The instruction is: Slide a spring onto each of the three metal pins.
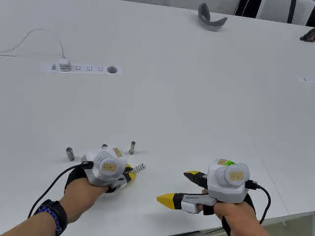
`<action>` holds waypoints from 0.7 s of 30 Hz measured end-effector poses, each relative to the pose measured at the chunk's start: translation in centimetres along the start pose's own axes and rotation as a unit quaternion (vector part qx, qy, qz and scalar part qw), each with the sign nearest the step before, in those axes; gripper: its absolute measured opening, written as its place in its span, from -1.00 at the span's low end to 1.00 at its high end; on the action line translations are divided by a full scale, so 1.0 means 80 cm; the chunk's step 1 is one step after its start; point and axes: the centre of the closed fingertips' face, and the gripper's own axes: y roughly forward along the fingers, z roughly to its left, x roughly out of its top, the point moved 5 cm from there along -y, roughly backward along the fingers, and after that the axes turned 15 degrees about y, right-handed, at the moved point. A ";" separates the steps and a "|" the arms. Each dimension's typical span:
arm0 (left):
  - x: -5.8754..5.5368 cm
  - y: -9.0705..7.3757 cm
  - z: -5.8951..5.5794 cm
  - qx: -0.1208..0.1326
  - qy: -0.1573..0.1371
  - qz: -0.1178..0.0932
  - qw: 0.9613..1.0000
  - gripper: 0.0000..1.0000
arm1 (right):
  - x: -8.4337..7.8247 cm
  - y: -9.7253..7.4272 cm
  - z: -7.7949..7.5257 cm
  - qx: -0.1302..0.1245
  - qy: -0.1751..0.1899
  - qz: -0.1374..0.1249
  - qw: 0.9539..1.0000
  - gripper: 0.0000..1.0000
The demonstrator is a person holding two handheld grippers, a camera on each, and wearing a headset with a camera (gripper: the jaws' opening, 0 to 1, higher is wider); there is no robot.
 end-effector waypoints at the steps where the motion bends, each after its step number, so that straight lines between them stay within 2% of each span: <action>1: 0.000 -0.003 0.000 0.001 -0.002 -0.001 1.000 -0.79 | 0.000 0.000 0.001 0.001 0.000 0.000 1.000 0.50; 6: -0.003 -0.018 -0.003 0.009 -0.012 -0.007 1.000 -0.80 | 0.001 0.005 0.006 0.006 -0.001 -0.001 1.000 0.50; 21: -0.027 -0.073 -0.008 0.032 -0.025 -0.009 0.999 -0.80 | 0.003 0.022 0.028 0.030 -0.002 0.001 1.000 0.45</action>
